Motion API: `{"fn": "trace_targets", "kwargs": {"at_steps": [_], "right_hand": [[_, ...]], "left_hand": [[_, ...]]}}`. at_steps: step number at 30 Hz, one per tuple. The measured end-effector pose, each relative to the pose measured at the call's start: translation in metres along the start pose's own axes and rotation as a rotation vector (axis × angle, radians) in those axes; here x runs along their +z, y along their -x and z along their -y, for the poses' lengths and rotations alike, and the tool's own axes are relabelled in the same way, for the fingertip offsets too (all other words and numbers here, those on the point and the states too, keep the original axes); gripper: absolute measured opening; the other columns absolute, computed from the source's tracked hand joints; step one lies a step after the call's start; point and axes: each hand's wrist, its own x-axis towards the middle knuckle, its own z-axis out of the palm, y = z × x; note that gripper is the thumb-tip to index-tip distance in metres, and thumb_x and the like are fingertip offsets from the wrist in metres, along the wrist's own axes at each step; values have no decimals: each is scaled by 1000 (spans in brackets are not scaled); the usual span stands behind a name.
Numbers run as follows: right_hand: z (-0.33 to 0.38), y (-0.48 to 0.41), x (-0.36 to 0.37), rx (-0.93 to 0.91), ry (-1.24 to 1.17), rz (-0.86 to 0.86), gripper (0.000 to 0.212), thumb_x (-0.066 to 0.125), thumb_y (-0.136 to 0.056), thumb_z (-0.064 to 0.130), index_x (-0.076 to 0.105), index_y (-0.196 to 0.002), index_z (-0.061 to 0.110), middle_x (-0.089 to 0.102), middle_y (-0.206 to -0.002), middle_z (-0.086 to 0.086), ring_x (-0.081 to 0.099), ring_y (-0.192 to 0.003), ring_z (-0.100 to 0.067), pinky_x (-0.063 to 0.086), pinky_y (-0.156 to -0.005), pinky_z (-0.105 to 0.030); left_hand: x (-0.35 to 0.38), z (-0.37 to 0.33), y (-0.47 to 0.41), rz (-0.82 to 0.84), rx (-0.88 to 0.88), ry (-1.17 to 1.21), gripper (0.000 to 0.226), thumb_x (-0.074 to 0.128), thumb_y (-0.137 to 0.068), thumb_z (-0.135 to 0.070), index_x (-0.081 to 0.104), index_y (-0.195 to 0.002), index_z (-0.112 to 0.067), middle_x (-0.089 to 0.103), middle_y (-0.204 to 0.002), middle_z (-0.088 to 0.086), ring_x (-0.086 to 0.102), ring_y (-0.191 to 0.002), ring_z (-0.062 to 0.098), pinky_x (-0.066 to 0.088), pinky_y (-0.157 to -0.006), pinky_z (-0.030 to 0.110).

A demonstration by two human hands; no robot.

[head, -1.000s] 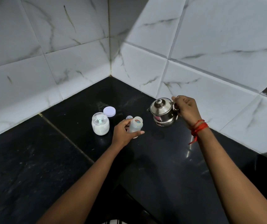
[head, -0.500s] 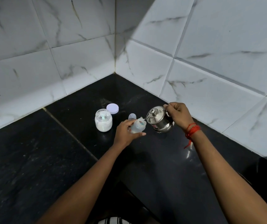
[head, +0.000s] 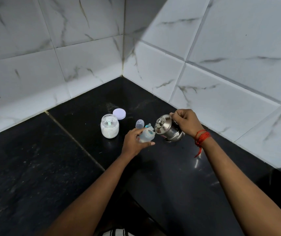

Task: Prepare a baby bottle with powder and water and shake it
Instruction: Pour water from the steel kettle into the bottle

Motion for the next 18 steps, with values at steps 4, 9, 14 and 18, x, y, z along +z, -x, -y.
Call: {"fn": "trace_targets", "kwargs": {"at_steps": [4, 9, 14, 18], "right_hand": [[3, -3, -3, -28, 62, 4, 53, 63, -97, 21, 36, -52, 19, 34, -42, 12, 31, -44, -4, 31, -48, -18], [3, -5, -4, -30, 104, 15, 53, 64, -96, 22, 38, -50, 19, 37, -40, 12, 34, -46, -6, 35, -53, -25], [3, -4, -3, -23, 141, 18, 54, 64, -96, 22, 38, -48, 20, 40, -39, 13, 35, -43, -4, 35, -54, -26], [5, -4, -3, -27, 162, 20, 54, 64, -96, 21, 38, -48, 20, 41, -38, 14, 36, -41, -4, 35, -53, -26]], "left_hand": [[4, 2, 2, 10, -24, 14, 62, 99, -63, -24, 75, -119, -15, 65, -105, -17, 61, -95, -12, 47, -81, 2], [10, 9, 4, 6, -43, 45, 62, 100, -62, -28, 75, -118, -19, 68, -110, -14, 64, -101, -4, 50, -84, 7], [14, 9, 4, 11, -43, 106, 58, 100, -61, -24, 76, -114, -23, 69, -109, -15, 65, -100, -8, 50, -83, 9], [19, 14, 5, 15, -34, 155, 59, 100, -62, -23, 75, -115, -28, 75, -115, -7, 69, -106, 2, 54, -89, 15]]}}
